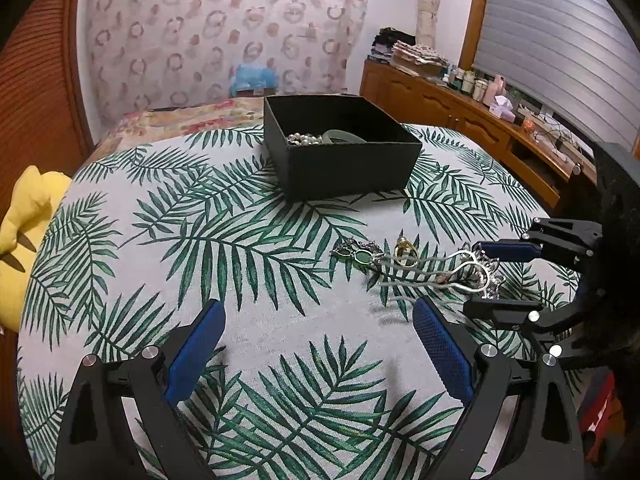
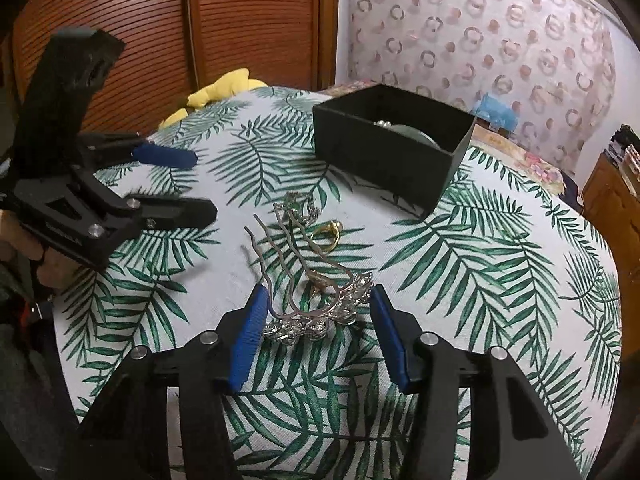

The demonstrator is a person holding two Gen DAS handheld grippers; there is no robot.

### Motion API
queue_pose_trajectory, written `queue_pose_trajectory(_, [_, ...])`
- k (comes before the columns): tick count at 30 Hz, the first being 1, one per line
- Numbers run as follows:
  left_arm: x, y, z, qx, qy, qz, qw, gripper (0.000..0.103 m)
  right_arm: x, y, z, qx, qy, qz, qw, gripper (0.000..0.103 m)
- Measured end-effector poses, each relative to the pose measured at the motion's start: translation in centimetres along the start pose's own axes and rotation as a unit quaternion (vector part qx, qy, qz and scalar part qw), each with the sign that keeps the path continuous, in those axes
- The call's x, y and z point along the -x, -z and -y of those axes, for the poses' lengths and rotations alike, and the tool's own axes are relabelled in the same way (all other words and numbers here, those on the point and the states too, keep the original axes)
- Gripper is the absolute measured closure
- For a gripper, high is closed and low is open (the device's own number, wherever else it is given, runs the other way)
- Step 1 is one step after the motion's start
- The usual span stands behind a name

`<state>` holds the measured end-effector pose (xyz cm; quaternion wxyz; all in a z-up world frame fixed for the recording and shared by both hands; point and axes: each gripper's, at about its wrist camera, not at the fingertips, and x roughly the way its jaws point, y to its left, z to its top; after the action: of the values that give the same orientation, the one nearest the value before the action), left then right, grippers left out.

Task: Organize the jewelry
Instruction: 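Grasp the silver hair comb with the right tool while the left tool grasps green earrings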

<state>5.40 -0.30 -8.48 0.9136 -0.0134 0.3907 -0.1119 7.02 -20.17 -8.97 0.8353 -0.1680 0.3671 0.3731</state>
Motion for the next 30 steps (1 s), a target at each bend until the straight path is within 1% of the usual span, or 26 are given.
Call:
queue_pose_trajectory(5, [-0.2,-0.1,0.0,0.0,0.0,-0.002,1.0,0.012,1.0,-0.4,0.2,0.001,0.006,0.011,1.0,0.048])
queue_pose_trajectory(10, [-0.6,-0.4,0.0,-0.002,-0.002,-0.002,1.0,0.012,1.5,-0.2,0.8,-0.008,0.015,0.012,1.0,0.048])
queue_pose_trajectory(15, [-1.1,-1.0,0.4,-0.01,0.01,0.001,0.9999,0.012,2.0,0.4,1.9,-0.026,0.027,0.016,0.999,0.048])
queue_pose_trajectory(17, [-1.6,-1.3,0.7,-0.014,0.018,0.0,0.9997,0.019,2.1,0.8,2.2,-0.031,0.032,0.015,0.999,0.048])
queue_pose_trajectory(18, [-1.9,-1.5,0.9,-0.015,0.023,-0.006,0.9996,0.027,2.1,0.9,2.5,-0.035,0.035,0.014,0.999,0.048])
queue_pose_trajectory(20, [-2.6,-1.8,1.1,-0.012,0.028,-0.015,0.9994,0.036,2.1,1.2,2.9,-0.042,0.039,0.013,0.998,0.048])
queue_pose_trajectory(25, [-3.8,-2.9,1.8,-0.011,0.021,-0.019,0.9995,0.042,2.1,1.7,3.5,-0.051,0.042,0.014,0.998,0.048])
queue_pose_trajectory(27, [-4.3,-3.3,2.6,-0.024,0.013,-0.025,0.9993,0.047,2.1,1.8,3.6,-0.053,0.042,0.014,0.998,0.048])
queue_pose_trajectory(29, [-4.7,-3.4,3.3,-0.036,0.004,-0.028,0.999,0.049,2.1,1.9,3.6,-0.055,0.041,0.015,0.998,0.048])
queue_pose_trajectory(30, [-4.8,-3.5,3.4,-0.038,0.002,-0.029,0.9988,0.052,2.1,1.9,3.7,-0.055,0.041,0.015,0.998,0.048])
